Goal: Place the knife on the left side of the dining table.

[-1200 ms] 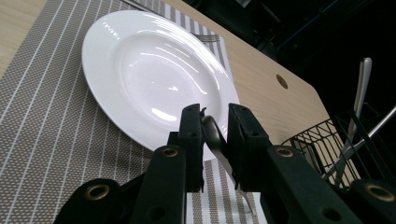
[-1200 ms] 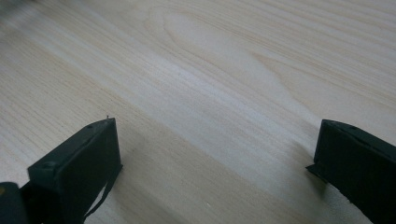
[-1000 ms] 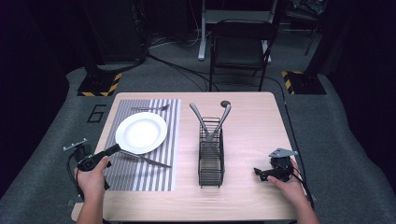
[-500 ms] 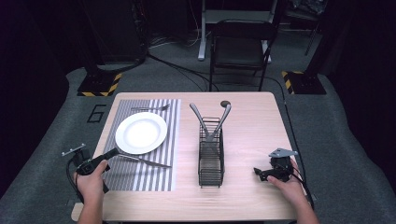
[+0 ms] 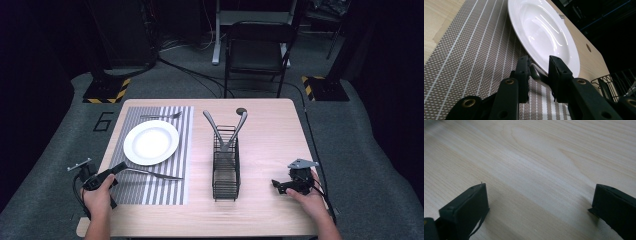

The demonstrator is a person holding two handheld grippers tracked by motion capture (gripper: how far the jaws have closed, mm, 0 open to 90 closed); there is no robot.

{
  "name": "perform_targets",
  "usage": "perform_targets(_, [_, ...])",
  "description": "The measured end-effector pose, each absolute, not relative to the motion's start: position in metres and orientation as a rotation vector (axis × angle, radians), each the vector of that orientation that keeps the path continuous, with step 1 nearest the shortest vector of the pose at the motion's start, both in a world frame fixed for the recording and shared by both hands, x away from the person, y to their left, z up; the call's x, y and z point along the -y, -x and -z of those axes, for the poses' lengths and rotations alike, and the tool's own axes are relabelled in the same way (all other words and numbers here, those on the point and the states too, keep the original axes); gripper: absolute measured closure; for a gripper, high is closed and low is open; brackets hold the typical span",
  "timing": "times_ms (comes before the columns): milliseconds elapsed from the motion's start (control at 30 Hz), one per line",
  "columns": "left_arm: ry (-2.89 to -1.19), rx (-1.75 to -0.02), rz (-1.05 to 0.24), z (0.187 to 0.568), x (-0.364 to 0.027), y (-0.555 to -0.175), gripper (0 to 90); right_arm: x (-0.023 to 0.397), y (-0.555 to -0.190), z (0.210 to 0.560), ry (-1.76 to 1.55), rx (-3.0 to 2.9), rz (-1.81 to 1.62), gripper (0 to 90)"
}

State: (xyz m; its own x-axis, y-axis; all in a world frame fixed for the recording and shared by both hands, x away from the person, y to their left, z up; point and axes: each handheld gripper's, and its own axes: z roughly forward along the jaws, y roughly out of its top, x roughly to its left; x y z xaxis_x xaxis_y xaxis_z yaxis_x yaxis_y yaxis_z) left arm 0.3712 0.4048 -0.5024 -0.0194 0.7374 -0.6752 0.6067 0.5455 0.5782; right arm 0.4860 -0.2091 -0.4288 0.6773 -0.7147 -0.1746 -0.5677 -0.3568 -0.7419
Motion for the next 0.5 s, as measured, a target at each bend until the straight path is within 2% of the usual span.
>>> perform_targets(500, [-1.137,-1.76,-0.142,0.517,-0.408,-0.371,67.7,0.209,-0.486,0.429,2.061,-0.986,0.225,0.0])
